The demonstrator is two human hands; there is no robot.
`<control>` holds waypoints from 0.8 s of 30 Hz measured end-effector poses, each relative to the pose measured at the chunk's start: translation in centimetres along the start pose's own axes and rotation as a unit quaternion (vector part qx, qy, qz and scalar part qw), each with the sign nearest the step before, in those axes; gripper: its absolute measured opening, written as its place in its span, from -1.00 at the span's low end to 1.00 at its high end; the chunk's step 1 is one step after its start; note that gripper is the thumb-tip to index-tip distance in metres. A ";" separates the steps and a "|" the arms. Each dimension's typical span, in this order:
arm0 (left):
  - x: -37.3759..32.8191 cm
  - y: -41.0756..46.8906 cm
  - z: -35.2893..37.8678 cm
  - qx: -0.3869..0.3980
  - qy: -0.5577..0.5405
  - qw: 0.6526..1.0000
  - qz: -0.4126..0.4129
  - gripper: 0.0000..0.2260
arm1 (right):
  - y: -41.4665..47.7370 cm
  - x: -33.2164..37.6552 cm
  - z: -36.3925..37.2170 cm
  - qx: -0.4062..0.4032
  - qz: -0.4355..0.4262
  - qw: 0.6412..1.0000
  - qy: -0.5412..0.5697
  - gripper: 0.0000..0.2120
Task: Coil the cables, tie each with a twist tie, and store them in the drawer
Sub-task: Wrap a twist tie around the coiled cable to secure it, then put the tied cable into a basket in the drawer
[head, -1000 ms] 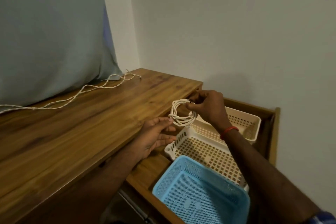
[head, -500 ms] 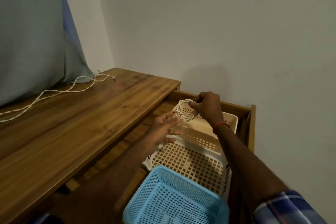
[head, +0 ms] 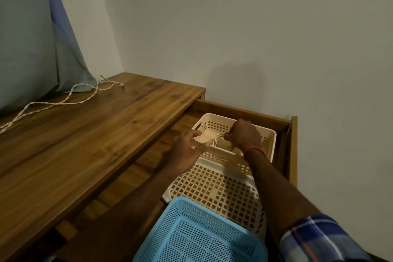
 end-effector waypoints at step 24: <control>-0.3 -2.7 -7.0 -0.018 0.141 0.985 0.100 -0.47 | -1.3 3.7 -2.6 0.006 -0.178 0.982 -0.058 -0.58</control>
Point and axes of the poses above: each hand's wrist, its own y-axis towards the middle knuckle, its own z-axis out of the palm, x = y × z, the point moved 3 cm from there along y, towards the middle knuckle, and after that the axes turned 14 degrees about -x, right-handed, at the moved point
